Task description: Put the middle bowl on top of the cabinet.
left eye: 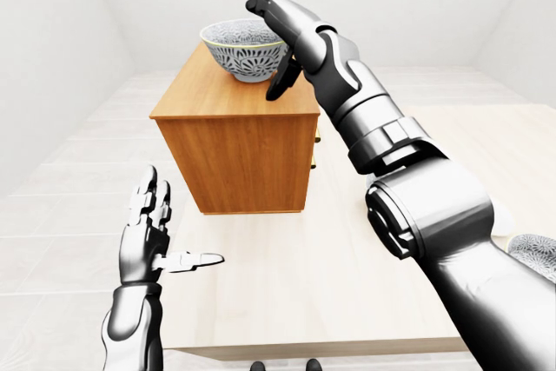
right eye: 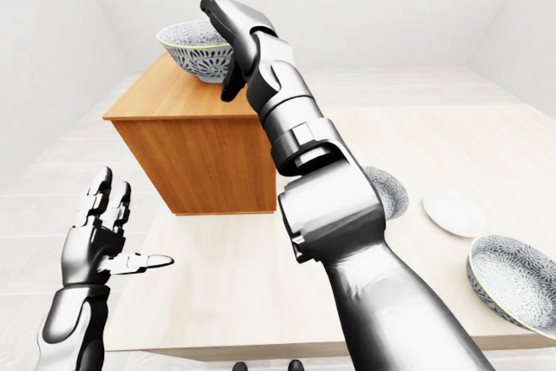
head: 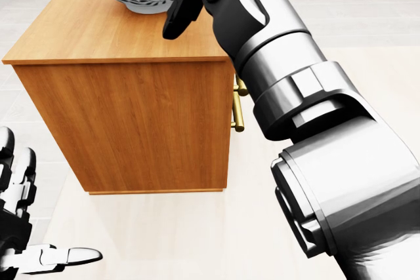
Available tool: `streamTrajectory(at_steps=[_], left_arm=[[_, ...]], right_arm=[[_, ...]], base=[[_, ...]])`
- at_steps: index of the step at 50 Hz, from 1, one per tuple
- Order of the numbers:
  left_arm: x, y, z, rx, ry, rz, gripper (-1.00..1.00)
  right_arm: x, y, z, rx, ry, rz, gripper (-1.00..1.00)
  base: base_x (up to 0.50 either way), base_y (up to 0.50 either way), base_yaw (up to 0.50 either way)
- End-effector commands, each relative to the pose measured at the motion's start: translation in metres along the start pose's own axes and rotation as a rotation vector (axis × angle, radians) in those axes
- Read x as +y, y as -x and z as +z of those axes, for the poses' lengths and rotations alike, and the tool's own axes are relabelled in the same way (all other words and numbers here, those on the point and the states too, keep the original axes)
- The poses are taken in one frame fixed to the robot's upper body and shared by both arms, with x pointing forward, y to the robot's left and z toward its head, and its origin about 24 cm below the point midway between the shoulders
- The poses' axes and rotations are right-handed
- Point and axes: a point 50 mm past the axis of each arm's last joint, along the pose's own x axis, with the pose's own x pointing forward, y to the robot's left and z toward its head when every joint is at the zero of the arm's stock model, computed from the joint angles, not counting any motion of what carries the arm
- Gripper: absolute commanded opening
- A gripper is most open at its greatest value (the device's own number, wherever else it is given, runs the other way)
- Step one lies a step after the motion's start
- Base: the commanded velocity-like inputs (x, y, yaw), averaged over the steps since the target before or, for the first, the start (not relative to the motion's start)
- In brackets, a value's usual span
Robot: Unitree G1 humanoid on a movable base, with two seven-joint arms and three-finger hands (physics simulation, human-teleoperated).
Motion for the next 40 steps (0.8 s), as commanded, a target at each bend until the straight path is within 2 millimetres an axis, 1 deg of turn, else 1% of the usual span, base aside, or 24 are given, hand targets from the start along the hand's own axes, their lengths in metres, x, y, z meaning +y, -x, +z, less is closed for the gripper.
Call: streamTrajectory(at_steps=[1,4,11,14,17,25,40], left_arm=[[0.000,-0.001,0.002,-0.007,0.000,-0.001,1.00],[-0.001,0.000,0.003,-0.010,0.000,-0.003,1.00],[-0.001,-0.001,-0.003,0.011,0.003,-0.007,1.00],[0.000,-0.001,-0.003,0.011,0.003,-0.005,1.00],[0.001,-0.002,-0.002,0.006,0.005,-0.001,1.00],[0.002,-0.001,0.001,-0.006,0.002,0.001,1.00],[0.004,0.000,0.007,-0.028,0.001,0.007,1.00]], right_arm=[[0.001,0.000,-0.001,0.002,0.004,0.002,0.75],[0.001,0.000,-0.001,0.000,0.006,0.002,0.81],[-0.001,0.000,0.001,-0.003,0.009,-0.005,1.00],[-0.001,0.000,0.000,0.000,0.021,-0.005,1.00],[-0.006,0.000,0.002,-0.006,0.008,-0.018,1.00],[-0.005,0.000,0.001,-0.002,0.015,-0.021,1.00],[-0.022,0.002,0.000,-0.006,-0.016,-0.063,1.00]], base=[[0.00,0.00,0.00],[0.00,0.00,0.00],[0.00,0.00,0.00],[0.00,0.00,0.00],[0.00,0.00,0.00],[0.00,0.00,0.00],[0.00,0.00,0.00]])
